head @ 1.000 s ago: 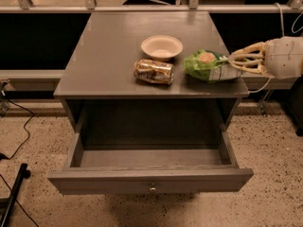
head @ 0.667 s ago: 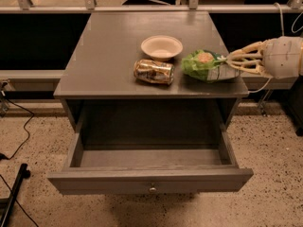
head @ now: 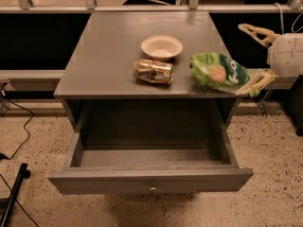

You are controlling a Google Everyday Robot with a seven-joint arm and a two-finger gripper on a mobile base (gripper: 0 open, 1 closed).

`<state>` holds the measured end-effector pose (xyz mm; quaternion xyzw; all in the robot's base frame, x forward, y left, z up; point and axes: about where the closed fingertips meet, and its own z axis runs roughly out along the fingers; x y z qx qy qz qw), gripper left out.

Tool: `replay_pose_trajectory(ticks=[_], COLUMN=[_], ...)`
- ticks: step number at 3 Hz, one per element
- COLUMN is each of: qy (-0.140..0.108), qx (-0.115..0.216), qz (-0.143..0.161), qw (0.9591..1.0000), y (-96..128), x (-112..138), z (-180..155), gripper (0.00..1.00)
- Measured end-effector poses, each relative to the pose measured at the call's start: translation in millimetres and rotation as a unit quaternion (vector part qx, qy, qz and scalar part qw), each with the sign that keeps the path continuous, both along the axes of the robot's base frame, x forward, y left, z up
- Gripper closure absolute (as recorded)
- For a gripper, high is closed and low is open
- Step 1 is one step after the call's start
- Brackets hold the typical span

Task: Pick green rice chip bag from top drawer and place on counter

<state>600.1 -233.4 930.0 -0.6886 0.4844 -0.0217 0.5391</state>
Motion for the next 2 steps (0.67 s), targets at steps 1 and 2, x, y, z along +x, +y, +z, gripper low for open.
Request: replay_pose_trajectory(ticks=[1,2], qy=[0.011,0.013], qx=[-0.046,-0.079], qz=[-0.046,-0.097], qw=[0.9979,0.992], y=[-29,-62], x=[-29,-61], z=[16,32], gripper=[0.0,0.0])
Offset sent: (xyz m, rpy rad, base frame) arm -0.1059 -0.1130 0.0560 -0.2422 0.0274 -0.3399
